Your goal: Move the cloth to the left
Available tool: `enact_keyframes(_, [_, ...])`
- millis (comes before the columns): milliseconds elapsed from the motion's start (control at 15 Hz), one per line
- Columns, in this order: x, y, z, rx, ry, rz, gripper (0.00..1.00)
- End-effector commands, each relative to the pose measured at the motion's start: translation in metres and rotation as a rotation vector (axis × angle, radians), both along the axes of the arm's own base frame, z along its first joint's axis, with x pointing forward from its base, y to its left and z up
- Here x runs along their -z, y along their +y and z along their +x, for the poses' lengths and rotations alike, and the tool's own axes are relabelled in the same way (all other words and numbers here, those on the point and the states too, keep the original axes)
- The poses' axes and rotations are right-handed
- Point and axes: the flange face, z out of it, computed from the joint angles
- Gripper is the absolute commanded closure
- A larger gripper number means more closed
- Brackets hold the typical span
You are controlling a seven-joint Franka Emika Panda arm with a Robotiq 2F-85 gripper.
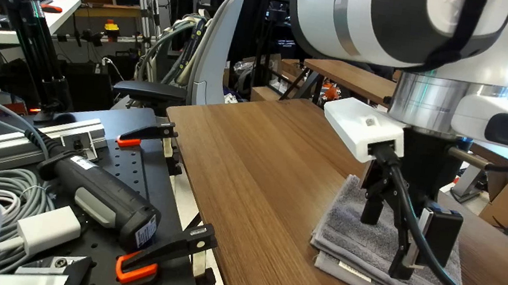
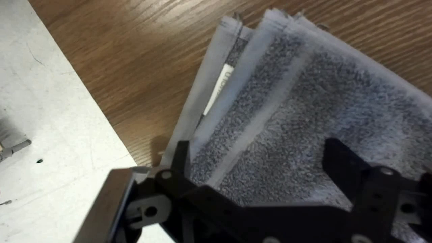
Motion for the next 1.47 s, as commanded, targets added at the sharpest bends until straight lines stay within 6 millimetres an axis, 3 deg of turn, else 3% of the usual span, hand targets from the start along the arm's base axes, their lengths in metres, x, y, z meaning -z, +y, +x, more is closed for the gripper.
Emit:
enact_keyframes(0, [0.014,0.007,-0.005,-0.022,0.048,0.023,0.0])
enact_keyframes(267, [0.029,0.027,-0.027,-0.08,0.104,0.046,0.0])
enact_keyframes(600, [0.041,0.067,-0.072,-0.201,0.193,0.094,0.0])
enact_keyframes(1067, [0.018,0.135,-0.125,-0.357,0.247,0.166,0.0])
enact_keyframes(1400, [0.001,0.141,-0.125,-0.358,0.23,0.157,0.0])
